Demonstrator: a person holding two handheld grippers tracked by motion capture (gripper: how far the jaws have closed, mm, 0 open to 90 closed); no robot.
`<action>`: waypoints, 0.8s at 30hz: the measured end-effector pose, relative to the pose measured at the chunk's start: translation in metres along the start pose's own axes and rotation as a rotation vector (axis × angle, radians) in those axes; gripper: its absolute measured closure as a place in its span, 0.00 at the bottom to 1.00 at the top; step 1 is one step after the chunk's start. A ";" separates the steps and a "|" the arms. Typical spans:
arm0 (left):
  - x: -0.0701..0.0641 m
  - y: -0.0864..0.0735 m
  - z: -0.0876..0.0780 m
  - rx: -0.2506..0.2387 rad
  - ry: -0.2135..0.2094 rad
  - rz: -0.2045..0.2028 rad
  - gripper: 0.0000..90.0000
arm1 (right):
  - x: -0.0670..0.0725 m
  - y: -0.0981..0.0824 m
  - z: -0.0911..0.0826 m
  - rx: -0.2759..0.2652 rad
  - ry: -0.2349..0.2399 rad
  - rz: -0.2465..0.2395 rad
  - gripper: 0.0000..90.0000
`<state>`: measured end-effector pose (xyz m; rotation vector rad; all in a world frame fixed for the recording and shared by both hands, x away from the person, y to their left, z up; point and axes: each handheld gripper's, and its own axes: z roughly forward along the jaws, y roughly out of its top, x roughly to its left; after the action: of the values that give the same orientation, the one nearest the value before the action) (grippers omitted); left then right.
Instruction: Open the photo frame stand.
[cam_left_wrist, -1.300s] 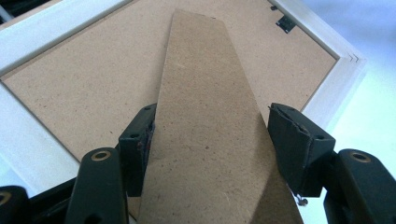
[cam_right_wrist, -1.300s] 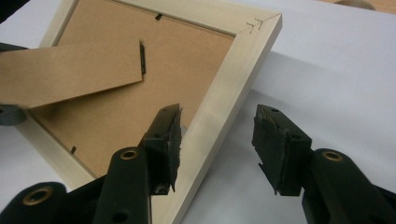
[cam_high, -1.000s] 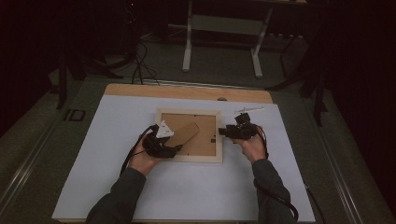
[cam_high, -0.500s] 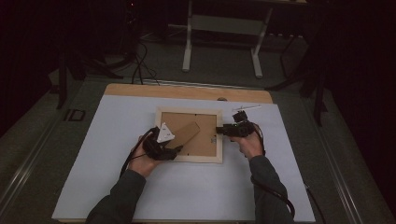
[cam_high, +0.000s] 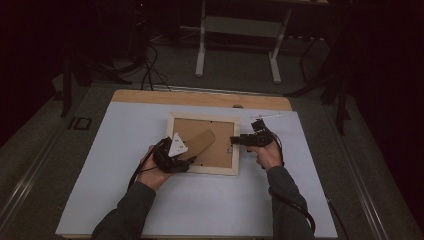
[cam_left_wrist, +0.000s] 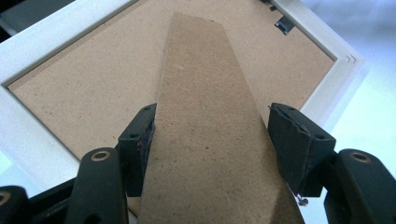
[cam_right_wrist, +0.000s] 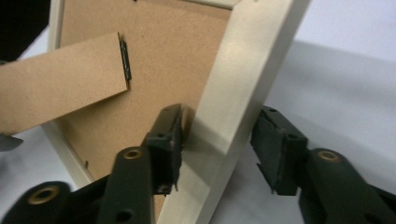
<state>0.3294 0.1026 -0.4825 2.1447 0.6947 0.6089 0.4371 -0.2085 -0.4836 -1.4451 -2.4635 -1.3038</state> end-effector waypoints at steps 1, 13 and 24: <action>0.000 0.000 0.000 0.000 0.000 0.002 0.43 | -0.003 -0.002 -0.002 -0.015 0.022 0.021 0.63; 0.006 -0.005 0.004 0.024 -0.041 -0.024 0.39 | -0.001 -0.004 -0.005 -0.030 0.019 0.019 0.63; 0.017 -0.004 0.004 0.025 -0.162 -0.152 0.32 | 0.002 -0.005 -0.005 -0.044 -0.004 0.018 0.63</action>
<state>0.3436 0.1140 -0.4849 2.1131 0.7708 0.3432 0.4300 -0.2115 -0.4825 -1.4766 -2.4336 -1.3617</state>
